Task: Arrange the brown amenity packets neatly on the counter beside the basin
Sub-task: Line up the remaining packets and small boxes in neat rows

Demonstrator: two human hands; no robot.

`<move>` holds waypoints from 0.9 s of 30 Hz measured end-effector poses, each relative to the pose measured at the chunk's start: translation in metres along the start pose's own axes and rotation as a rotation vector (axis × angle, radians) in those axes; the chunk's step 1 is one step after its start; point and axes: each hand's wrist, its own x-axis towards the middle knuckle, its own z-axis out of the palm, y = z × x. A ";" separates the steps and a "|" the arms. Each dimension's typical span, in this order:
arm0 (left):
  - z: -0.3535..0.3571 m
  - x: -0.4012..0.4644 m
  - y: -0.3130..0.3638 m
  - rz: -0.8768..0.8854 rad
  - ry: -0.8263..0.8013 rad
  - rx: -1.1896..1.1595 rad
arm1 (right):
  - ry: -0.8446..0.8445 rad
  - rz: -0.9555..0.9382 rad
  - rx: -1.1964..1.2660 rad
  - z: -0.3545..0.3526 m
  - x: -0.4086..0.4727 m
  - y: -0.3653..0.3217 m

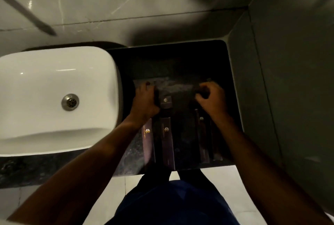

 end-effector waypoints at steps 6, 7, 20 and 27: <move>0.039 0.072 0.091 0.388 -0.127 0.124 | 0.043 0.398 -0.053 -0.040 0.007 0.057; 0.049 0.086 0.106 0.455 -0.159 0.162 | 0.014 0.385 -0.057 -0.039 0.010 0.057; 0.082 0.115 0.112 0.321 -0.125 0.334 | -0.063 0.244 -0.126 -0.028 0.022 0.054; 0.097 0.049 0.088 0.046 -0.018 -0.310 | -0.068 0.100 0.099 -0.028 -0.001 0.049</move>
